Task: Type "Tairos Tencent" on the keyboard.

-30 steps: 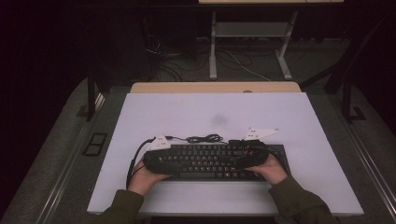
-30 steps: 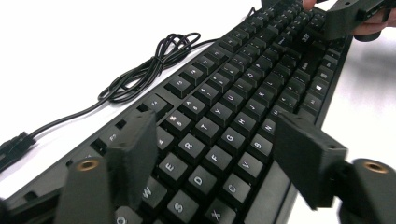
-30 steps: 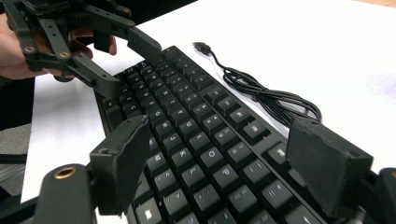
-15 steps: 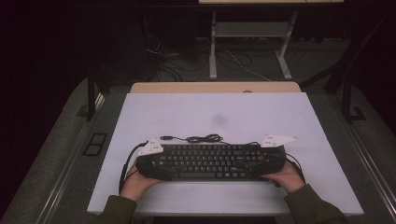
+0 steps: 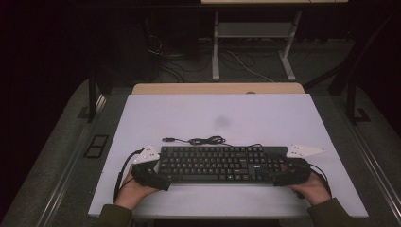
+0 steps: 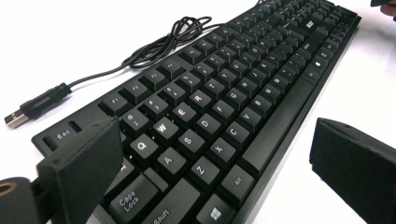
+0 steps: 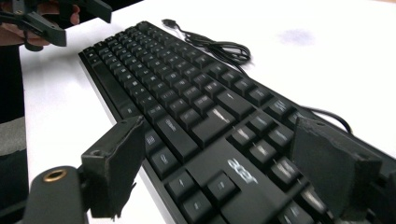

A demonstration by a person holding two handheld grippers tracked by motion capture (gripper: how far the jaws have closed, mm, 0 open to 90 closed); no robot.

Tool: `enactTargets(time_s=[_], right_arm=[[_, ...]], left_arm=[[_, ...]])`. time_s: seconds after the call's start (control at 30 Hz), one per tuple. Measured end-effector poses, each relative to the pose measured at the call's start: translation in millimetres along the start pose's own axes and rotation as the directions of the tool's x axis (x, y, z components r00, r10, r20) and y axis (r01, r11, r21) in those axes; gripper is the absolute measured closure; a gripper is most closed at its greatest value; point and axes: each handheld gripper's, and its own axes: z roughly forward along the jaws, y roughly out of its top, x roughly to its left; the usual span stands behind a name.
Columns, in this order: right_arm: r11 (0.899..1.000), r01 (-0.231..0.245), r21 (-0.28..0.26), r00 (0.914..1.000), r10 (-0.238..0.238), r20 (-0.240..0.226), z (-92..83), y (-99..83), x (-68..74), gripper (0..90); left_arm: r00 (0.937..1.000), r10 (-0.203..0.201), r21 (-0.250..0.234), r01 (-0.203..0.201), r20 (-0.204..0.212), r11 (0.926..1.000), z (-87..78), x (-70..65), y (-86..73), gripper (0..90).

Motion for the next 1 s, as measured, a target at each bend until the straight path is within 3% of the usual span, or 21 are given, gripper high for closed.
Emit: enactTargets(time_s=[0.1,0.43,1.0], right_arm=[[1.0,-0.008,-0.001,0.9999,0.008,0.008,-6.1,-5.1,-3.1,17.6],[1.0,-0.027,0.001,0.9993,0.027,0.026,-17.6,-18.6,-14.5,17.6],[1.0,-0.028,0.004,0.9993,0.028,0.026,-18.6,-20.4,-14.9,17.6]], left_arm=[[0.9999,-0.017,-0.013,0.017,0.0,0.9998,-1.8,2.4,-0.9,0.0],[0.9999,-0.011,-0.021,0.011,-0.007,0.9997,-4.9,3.6,-0.9,0.0],[1.0,-0.002,-0.009,0.002,-0.003,1.0,-3.3,3.2,-1.0,0.0]])
